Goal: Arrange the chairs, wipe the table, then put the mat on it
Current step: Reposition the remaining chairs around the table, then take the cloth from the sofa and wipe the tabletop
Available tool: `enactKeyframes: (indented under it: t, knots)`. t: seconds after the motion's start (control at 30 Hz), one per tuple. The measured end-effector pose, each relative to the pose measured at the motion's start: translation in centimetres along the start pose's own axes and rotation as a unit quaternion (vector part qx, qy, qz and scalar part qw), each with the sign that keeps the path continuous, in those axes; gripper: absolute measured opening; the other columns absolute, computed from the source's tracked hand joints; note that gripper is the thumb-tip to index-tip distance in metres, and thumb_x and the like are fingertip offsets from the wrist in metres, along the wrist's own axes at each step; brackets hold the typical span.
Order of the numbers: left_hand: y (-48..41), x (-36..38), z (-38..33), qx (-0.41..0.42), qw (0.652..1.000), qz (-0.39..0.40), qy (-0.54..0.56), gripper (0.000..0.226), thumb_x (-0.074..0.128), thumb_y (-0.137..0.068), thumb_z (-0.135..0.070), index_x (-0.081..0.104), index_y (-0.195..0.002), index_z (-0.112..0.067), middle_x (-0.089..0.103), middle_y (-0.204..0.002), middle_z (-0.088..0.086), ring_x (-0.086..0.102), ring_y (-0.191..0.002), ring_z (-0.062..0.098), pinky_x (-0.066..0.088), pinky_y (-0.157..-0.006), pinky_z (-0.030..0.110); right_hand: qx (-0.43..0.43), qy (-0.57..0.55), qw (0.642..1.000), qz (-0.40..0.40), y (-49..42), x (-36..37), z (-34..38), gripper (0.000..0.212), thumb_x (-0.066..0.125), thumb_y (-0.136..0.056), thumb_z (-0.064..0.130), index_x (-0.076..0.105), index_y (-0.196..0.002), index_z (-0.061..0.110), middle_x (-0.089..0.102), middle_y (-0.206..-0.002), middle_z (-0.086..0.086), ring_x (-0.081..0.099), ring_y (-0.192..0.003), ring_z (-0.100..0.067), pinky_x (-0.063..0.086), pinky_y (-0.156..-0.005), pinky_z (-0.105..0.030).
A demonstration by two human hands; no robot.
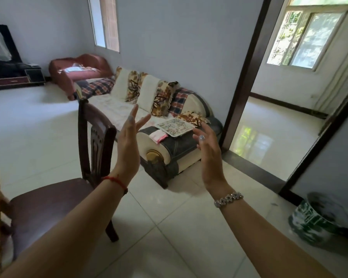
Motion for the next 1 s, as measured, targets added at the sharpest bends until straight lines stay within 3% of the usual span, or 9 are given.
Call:
enactKeyframes:
  t: [0.07,0.17,0.3,0.37,0.47,0.6,0.7,0.9,1.0]
  knots:
    - [-2.5,1.2,2.0,-0.015,1.0,0.012,-0.011,0.064,0.016,-0.086,-0.045,0.03,-0.143,-0.019,0.057,-0.125,-0.001,0.039,-0.109,-0.019,0.009,-0.103,0.026,0.007,0.012,1.0,0.007,-2.9,-0.4,-1.9,0.052,0.026,-0.089,0.035,0.032,-0.138,0.019,0.047,-0.136,-0.005,0.045,-0.122,-0.013,0.035,-0.077,0.004]
    - [-6.4,3.0,4.9,-0.031,0.999,0.018,-0.034,0.064,0.016,-0.086,-0.045,0.029,-0.144,-0.021,0.056,-0.126,-0.003,0.038,-0.115,-0.011,0.007,-0.102,0.027,0.033,-0.009,0.999,0.023,-7.5,-0.9,-5.0,0.054,0.029,-0.086,0.034,0.035,-0.137,0.02,0.045,-0.139,-0.005,0.042,-0.128,-0.018,0.035,-0.092,-0.008]
    - [-11.5,5.4,8.8,-0.035,0.997,0.023,-0.061,0.063,0.017,-0.086,-0.045,0.027,-0.144,-0.022,0.055,-0.13,0.0,0.032,-0.123,-0.002,0.007,-0.102,0.026,0.008,0.028,0.999,0.021,-13.4,-1.3,-8.7,0.058,0.027,-0.087,0.039,0.031,-0.14,0.015,0.045,-0.139,-0.008,0.043,-0.127,-0.017,0.036,-0.099,-0.012]
    - [-14.1,6.4,11.0,-0.038,0.996,0.013,-0.077,0.063,0.017,-0.086,-0.044,0.025,-0.144,-0.022,0.053,-0.135,0.003,0.033,-0.125,0.0,0.008,-0.103,0.027,0.024,0.003,1.0,0.009,-16.5,-1.6,-11.3,0.057,0.029,-0.087,0.036,0.032,-0.14,0.016,0.048,-0.136,-0.006,0.046,-0.124,-0.016,0.039,-0.094,-0.01]
    - [-18.6,8.1,14.8,-0.05,0.995,-0.008,-0.091,0.061,0.019,-0.087,-0.046,0.025,-0.144,-0.023,0.051,-0.137,0.004,0.04,-0.13,0.013,0.015,-0.11,0.034,0.029,-0.001,0.999,0.018,-21.5,-1.4,-15.1,0.054,0.03,-0.088,0.036,0.031,-0.14,0.021,0.048,-0.135,-0.002,0.047,-0.122,-0.015,0.039,-0.088,-0.011]
    - [-24.7,10.5,19.6,-0.07,0.992,-0.027,-0.101,0.059,0.022,-0.09,-0.044,0.026,-0.144,-0.023,0.047,-0.14,0.007,0.047,-0.123,0.016,0.027,-0.109,0.039,0.037,-0.002,0.998,0.047,-28.6,-1.4,-19.7,0.053,0.031,-0.089,0.034,0.03,-0.14,0.023,0.047,-0.133,-0.001,0.05,-0.114,-0.009,0.039,-0.086,-0.012]
    - [-28.9,11.9,23.6,-0.081,0.989,-0.045,-0.113,0.055,0.022,-0.093,-0.042,0.028,-0.144,-0.021,0.048,-0.139,0.008,0.047,-0.125,0.019,0.029,-0.111,0.041,0.046,-0.001,0.996,0.074,-33.7,-1.1,-23.5,0.052,0.032,-0.09,0.033,0.031,-0.14,0.021,0.047,-0.126,0.007,0.049,-0.117,-0.009,0.04,-0.097,-0.024]
    - [-36.1,12.3,33.4,-0.111,0.981,-0.07,-0.141,0.043,0.029,-0.1,-0.029,0.033,-0.142,-0.017,0.048,-0.138,0.01,0.047,-0.126,0.02,0.034,-0.109,0.035,0.058,0.053,0.989,0.125,-42.1,1.5,-32.8,0.04,0.034,-0.099,0.023,0.031,-0.14,0.022,0.051,-0.127,0.003,0.056,-0.107,-0.019,0.046,-0.096,-0.034]
    - [-39.3,11.2,39.9,-0.141,0.974,-0.088,-0.152,0.04,0.04,-0.098,-0.021,0.04,-0.138,-0.017,0.052,-0.133,0.007,0.051,-0.119,0.016,0.043,-0.096,0.019,0.063,0.105,0.982,0.145,-45.5,3.6,-38.5,0.043,0.035,-0.099,0.023,0.028,-0.142,0.021,0.054,-0.128,-0.001,0.055,-0.111,-0.015,0.044,-0.093,-0.025]
Point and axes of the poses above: each hand's wrist, its own y-axis away from the middle knuckle, its own x-axis out of the palm, z = x × y, the point moved 8 cm from there along -y, towards the middle knuckle
